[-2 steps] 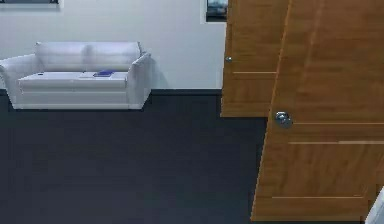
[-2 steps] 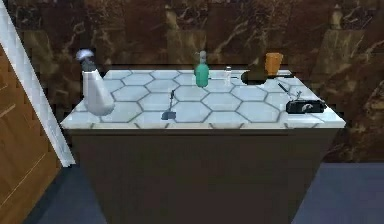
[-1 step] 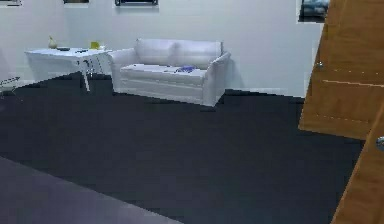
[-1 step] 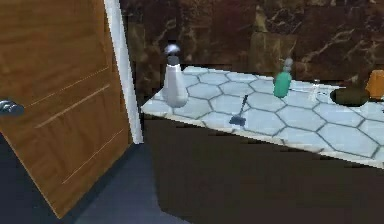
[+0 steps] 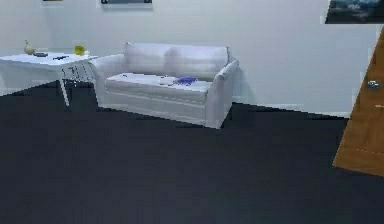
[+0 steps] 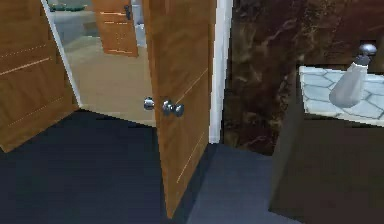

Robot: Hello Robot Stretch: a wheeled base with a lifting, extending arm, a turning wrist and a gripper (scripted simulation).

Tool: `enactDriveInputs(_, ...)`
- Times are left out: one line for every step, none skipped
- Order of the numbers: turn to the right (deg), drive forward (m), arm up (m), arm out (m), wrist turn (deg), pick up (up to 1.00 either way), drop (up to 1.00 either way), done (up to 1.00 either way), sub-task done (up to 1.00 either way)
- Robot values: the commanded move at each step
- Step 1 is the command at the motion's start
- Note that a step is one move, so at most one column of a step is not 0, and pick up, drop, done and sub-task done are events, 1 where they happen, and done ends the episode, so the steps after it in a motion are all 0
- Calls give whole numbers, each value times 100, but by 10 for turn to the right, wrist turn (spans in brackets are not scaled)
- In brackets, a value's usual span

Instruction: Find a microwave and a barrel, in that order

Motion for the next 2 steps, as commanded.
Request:
enactDriveInputs(450, 0, 0, 0, 0, 0, 0, 0, 0)
enactDriveInputs(420, 0, 0, 0, 0, 0, 0, 0, 0)
